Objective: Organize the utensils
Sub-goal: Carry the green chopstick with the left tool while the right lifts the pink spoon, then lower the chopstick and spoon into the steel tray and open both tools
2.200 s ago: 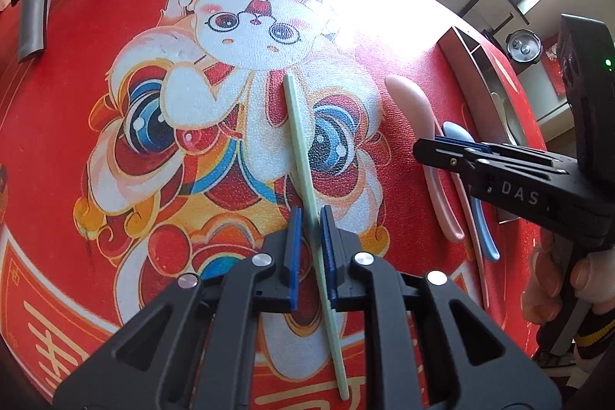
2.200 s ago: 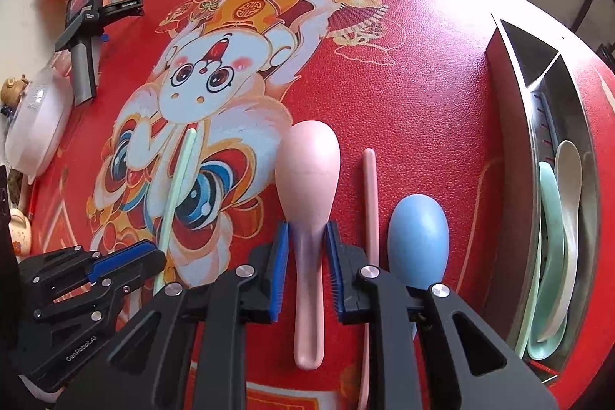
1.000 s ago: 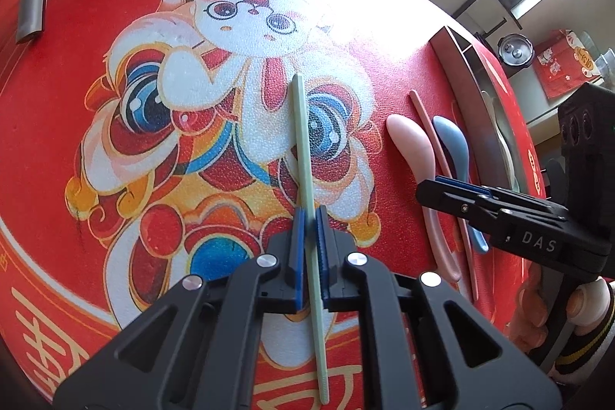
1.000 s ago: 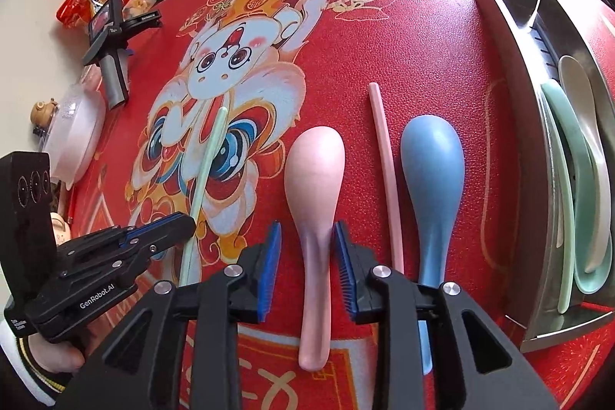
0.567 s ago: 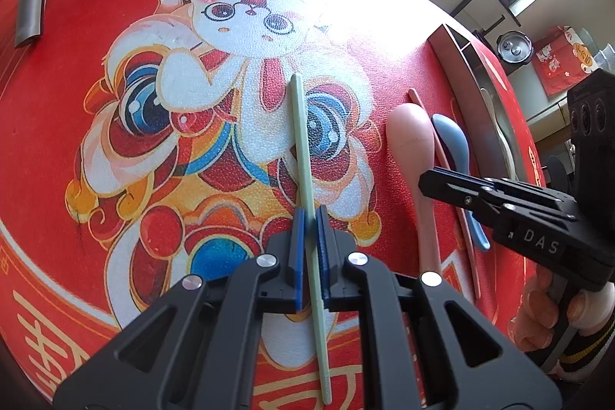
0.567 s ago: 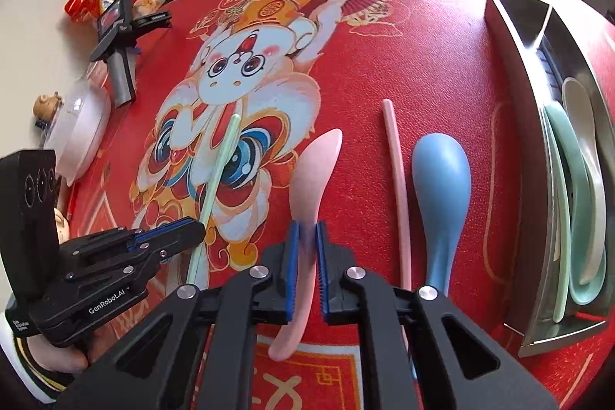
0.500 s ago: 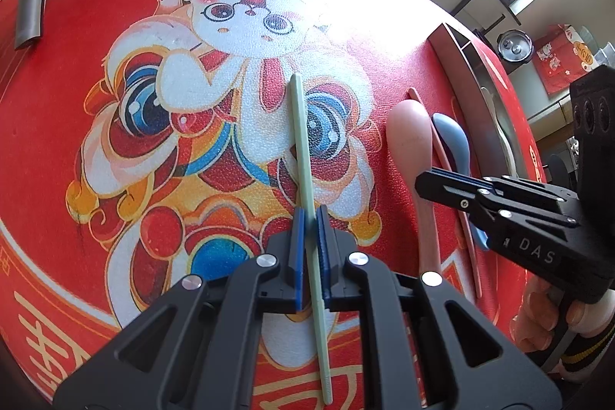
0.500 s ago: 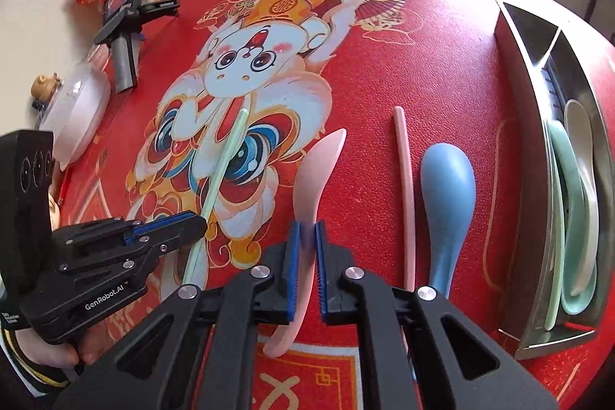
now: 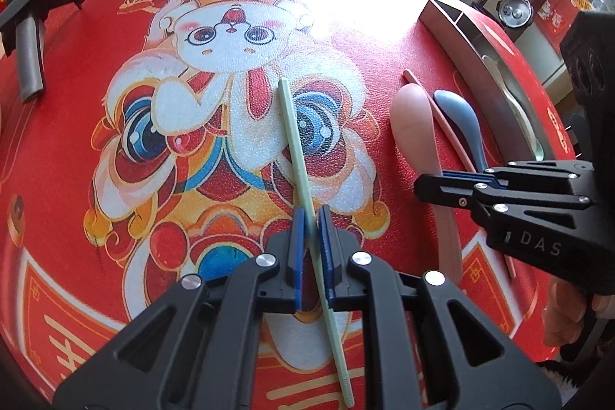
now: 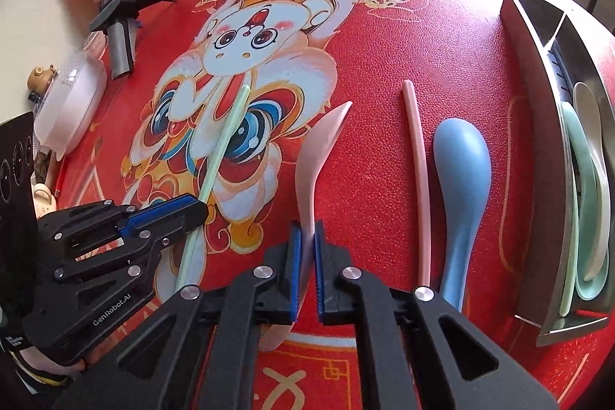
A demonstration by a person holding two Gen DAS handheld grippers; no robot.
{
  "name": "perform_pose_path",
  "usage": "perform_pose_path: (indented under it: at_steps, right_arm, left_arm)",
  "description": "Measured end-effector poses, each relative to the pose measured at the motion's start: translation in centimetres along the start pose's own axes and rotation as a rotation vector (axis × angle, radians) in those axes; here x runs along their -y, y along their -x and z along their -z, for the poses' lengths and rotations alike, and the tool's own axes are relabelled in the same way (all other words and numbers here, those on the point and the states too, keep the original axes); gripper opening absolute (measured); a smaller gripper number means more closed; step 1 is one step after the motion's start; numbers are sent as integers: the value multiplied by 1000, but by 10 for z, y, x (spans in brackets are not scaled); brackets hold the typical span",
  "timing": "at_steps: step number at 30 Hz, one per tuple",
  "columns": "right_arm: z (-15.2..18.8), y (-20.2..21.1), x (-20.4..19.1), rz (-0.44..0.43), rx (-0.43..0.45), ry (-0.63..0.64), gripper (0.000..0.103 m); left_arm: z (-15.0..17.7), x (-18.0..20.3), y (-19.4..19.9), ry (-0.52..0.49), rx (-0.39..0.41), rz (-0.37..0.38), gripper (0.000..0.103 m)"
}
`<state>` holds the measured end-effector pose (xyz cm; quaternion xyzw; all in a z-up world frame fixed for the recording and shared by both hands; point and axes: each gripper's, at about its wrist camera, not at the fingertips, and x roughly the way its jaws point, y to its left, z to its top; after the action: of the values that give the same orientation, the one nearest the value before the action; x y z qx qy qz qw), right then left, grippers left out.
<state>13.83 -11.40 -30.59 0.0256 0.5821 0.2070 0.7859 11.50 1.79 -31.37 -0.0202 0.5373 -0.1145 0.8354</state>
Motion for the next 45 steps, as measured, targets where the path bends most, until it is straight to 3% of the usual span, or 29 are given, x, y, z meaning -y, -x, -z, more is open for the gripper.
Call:
perform_pose_path:
  at_steps: [6, 8, 12, 23, 32, 39, 45]
  right_arm:
    - [8, 1, 5, -22, 3, -41, 6]
    - [9, 2, 7, -27, 0, -52, 6]
    - [11, 9, 10, -30, 21, -69, 6]
    - [26, 58, 39, -77, 153, -130, 6]
    - [13, 107, 109, 28, 236, -123, 6]
    - [-8, 114, 162, 98, 224, -88, 6]
    - [-24, 99, 175, 130, 160, 7, 6]
  left_arm:
    - [-3, 1, -2, -28, -1, -8, 12]
    - [-5, -4, -2, 1, -15, 13, 12]
    - [-7, -30, -1, 149, -49, 122, 10]
    - [-35, -33, 37, 247, -25, 209, 10]
    - [-95, 44, 33, 233, -26, 318, 10]
    - [-149, 125, 3, 254, -40, 400, 10]
    - [-171, 152, -42, 317, -84, 388, 10]
